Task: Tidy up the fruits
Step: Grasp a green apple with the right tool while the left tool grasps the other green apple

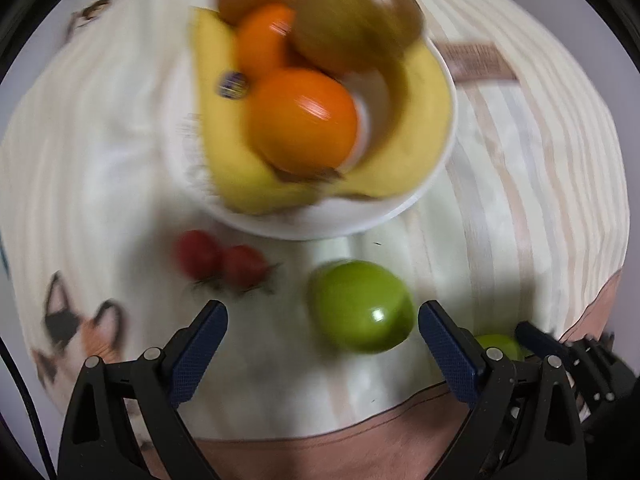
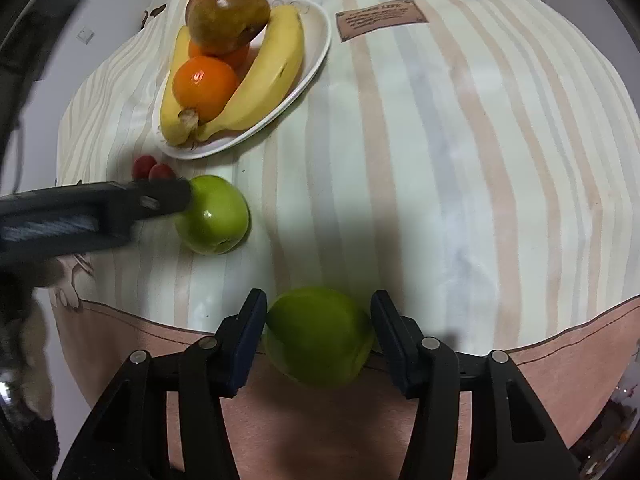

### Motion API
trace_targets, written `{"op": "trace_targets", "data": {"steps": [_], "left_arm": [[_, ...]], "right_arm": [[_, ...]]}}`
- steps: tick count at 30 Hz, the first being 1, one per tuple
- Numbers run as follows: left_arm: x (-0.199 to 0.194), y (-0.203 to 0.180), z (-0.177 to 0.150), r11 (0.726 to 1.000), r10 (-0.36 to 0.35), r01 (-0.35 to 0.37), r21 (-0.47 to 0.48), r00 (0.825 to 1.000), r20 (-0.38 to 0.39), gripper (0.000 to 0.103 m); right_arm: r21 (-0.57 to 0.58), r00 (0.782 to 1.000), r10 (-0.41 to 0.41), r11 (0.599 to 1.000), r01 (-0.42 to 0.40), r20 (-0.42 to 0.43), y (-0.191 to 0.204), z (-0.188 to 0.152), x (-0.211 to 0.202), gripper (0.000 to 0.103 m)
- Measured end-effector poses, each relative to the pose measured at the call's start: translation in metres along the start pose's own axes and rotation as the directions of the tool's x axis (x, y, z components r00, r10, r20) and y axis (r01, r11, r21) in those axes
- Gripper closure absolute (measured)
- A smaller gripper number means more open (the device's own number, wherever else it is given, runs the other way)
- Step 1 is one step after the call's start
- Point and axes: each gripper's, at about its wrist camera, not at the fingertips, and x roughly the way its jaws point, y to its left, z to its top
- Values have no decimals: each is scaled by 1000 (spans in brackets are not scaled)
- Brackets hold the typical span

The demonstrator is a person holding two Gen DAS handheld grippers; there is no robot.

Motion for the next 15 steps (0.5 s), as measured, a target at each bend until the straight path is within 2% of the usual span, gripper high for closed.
{"op": "trace_targets", "data": {"steps": [2, 3, 4, 5, 6, 12, 15], "left_arm": [[15, -8, 2, 999, -8, 9, 35, 999, -35, 5], [20, -12, 3, 999, -16, 18, 48, 999, -41, 11], [25, -14, 3, 998, -17, 19, 57, 999, -41, 19], [29, -16, 3, 998, -12, 15, 64, 999, -43, 35], [33, -17, 2, 998, -26, 28, 63, 999, -44, 43], [34, -17, -8, 999, -15, 15, 31, 1000, -5, 44], [24, -2, -31, 1000, -11, 11, -8, 1000, 6, 44]], "right_arm": [[14, 1000, 10, 1000, -10, -2, -2, 4, 0, 46], [21, 1000, 15, 1000, -15, -2, -4, 5, -1, 46], [24, 1000, 18, 1000, -18, -4, -7, 7, -1, 46], [28, 1000, 28, 999, -28, -8, -8, 7, -1, 46], [34, 999, 36, 999, -36, -11, -9, 8, 0, 46], [48, 994, 96, 994, -94, -43, -15, 7, 6, 46], [53, 989, 131, 990, -128, -63, -14, 6, 12, 46]]}}
